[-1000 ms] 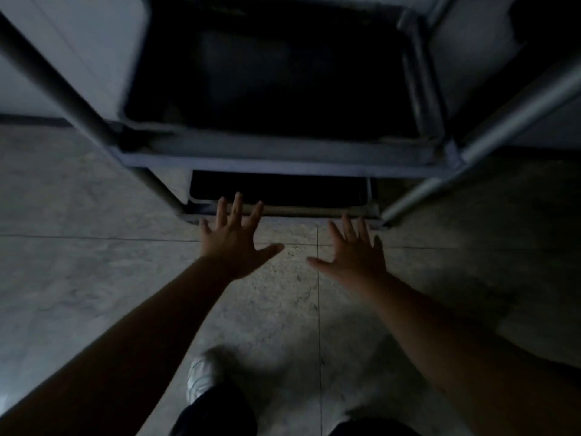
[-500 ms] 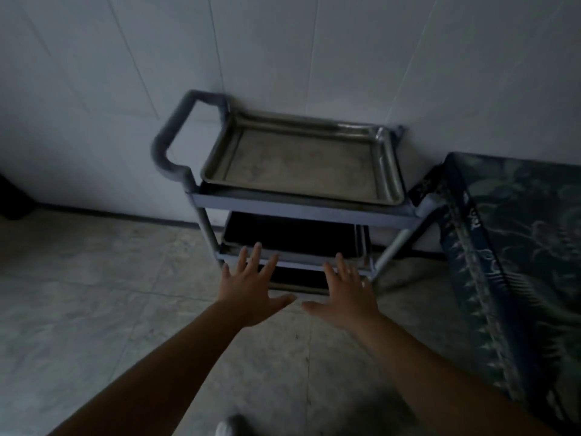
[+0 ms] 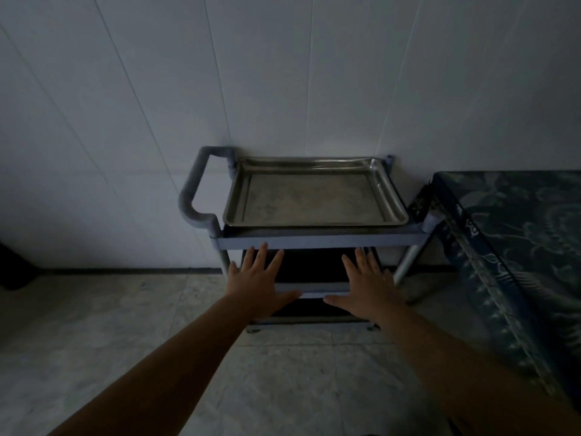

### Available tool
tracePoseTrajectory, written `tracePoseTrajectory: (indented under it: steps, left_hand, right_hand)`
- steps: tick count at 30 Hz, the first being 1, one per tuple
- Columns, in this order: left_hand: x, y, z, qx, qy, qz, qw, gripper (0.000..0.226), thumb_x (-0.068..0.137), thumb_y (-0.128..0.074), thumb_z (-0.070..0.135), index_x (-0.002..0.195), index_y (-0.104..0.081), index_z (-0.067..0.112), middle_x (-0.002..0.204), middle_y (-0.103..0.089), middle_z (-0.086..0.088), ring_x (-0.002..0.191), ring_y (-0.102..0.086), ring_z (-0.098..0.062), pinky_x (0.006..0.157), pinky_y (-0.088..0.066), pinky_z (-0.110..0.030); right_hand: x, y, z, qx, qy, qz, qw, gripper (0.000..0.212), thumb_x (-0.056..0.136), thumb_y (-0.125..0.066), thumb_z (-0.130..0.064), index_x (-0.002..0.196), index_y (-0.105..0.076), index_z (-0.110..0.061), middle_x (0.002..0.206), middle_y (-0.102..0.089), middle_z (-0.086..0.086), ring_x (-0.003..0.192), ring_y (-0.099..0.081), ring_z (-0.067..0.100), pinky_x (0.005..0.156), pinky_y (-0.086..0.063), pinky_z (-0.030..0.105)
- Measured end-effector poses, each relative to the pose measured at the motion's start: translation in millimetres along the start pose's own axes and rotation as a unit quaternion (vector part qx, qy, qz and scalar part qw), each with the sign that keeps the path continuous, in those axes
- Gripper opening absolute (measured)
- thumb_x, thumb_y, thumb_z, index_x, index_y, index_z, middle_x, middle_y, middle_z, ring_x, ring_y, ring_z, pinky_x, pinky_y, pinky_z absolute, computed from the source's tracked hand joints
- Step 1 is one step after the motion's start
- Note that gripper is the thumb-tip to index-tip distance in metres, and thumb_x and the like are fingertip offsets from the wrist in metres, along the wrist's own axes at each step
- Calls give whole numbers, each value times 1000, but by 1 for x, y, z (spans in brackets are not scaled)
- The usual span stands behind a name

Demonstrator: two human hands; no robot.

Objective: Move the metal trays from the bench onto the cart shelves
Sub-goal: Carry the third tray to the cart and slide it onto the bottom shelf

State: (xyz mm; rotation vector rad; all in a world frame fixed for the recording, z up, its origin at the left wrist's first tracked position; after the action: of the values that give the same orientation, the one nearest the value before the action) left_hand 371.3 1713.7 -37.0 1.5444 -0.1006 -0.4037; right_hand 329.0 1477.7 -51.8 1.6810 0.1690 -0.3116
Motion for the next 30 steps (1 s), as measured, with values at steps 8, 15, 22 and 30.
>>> tracePoseTrajectory:
  steps: [8, 15, 22, 30]
  left_hand:
    - [94, -12, -13, 9, -14, -30, 999, 116, 53, -7, 103, 151, 14, 45, 165, 17, -3, 152, 12, -31, 116, -9, -63]
    - [196, -32, -15, 8, -5, -91, 996, 111, 69, -39, 92, 155, 8, 38, 167, 11, -3, 153, 6, -31, 118, -12, -62]
    - [248, -57, -18, 39, 12, -133, 990, 96, 77, -69, 61, 152, -20, 27, 156, -33, -8, 143, -31, -34, 115, -19, -60]
    - [255, -59, -19, 58, 8, -62, 996, 49, 85, -68, 46, 123, -48, 23, 127, -58, -7, 119, -54, -30, 100, -39, -44]
  right_hand:
    - [78, 7, 16, -16, 8, 8, 1000, 119, 67, -51, -86, 153, 8, -30, 162, 20, 4, 150, 10, 28, 118, -9, 57]
    - [196, 16, 62, -21, 32, -5, 999, 115, 71, -67, -69, 154, 0, -26, 164, 6, 9, 149, -4, 31, 117, -15, 55]
    - [248, 9, 77, -10, 138, 60, 989, 53, 68, -81, -41, 105, -58, -10, 99, -63, 7, 87, -59, 23, 75, -46, 33]
    - [245, 14, 71, -15, 193, 104, 976, 37, 59, -90, -16, 75, -61, -1, 72, -61, 17, 62, -59, 30, 56, -44, 33]
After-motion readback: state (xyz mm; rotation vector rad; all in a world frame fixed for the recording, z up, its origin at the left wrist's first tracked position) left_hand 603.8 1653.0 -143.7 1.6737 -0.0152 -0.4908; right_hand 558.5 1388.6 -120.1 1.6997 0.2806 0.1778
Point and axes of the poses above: each hand's wrist, its own x-axis towards the middle knuckle, its own y-axis out of the back of the hand, z = x × y, the point moved 7 cm from there along x, towards the middle knuckle
